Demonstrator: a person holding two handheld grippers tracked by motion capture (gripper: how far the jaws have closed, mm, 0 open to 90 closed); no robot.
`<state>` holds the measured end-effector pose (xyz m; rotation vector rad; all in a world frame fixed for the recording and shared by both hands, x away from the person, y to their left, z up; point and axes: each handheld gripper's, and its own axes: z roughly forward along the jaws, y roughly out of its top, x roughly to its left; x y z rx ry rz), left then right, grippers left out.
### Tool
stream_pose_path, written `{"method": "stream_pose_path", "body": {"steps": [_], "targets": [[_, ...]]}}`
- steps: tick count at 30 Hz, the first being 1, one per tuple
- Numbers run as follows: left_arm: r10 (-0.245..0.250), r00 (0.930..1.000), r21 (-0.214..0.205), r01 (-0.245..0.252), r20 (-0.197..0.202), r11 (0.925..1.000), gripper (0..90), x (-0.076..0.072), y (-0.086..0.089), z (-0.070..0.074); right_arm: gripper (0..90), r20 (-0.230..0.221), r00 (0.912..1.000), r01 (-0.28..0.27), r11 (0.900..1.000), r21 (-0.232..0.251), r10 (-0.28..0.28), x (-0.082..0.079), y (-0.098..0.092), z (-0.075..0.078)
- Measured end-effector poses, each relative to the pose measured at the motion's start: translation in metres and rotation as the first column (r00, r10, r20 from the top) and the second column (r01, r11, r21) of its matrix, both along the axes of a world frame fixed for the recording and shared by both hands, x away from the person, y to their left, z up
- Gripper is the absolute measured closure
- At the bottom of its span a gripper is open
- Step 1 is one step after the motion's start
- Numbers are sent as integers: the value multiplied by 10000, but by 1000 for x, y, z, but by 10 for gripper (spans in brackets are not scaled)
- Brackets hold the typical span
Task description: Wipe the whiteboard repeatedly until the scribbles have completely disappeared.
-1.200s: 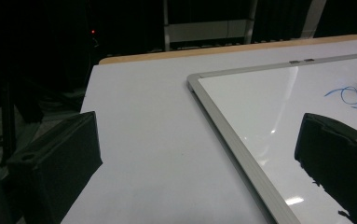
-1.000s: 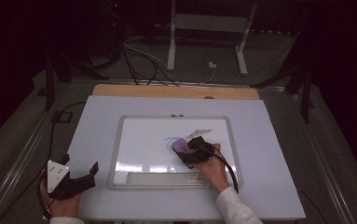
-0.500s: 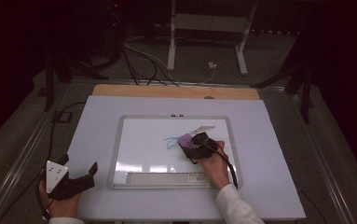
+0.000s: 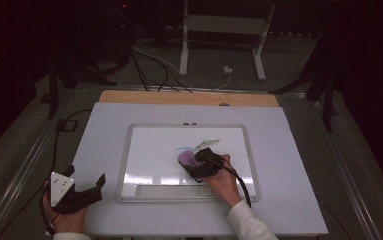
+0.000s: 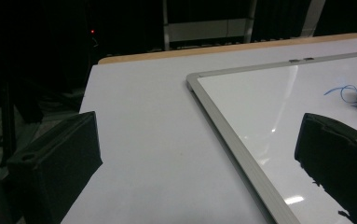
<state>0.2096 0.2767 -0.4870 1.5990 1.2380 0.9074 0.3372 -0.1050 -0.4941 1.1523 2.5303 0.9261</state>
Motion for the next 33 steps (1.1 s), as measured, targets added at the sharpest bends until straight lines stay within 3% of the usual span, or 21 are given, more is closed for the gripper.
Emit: {"method": "stream_pose_path", "body": {"steps": [3,6,12,15,19,23,27,30,33], "targets": [[34,10000,-38,-33,28,10000,11,0,0,0,413,55,9998,188,9998,-38,-188,3,-2,0],[30,10000,-47,-30,27,10000,11,0,1,0,413,131,9972,743,9971,-160,-741,11,-10,0],[27,10000,-38,-27,18,10000,11,0,1,0,413,111,9839,1782,9840,-92,-1781,25,-30,-1],[-5,10000,-1,5,-3,10000,11,0,0,0,413,270,9847,1729,9846,-266,-1721,23,-27,0],[-3,10000,-1,3,-8,10000,11,0,-1,0,413,55,9920,1264,9920,-16,-1264,17,-18,-1],[-5,10000,-2,5,-5,10000,11,0,0,0,412,-60,9994,343,9994,96,-342,10,-3,0],[9,10000,-19,-9,-3,10000,11,0,1,0,412,-72,9992,-400,9992,22,400,3,10,0],[22,10000,-54,-22,30,10000,11,0,1,0,413,-38,9995,-321,9995,23,321,5,11,0],[20,10000,-60,-20,14,10000,11,0,1,0,413,31,9997,249,9997,-67,-249,12,4,0]]}}
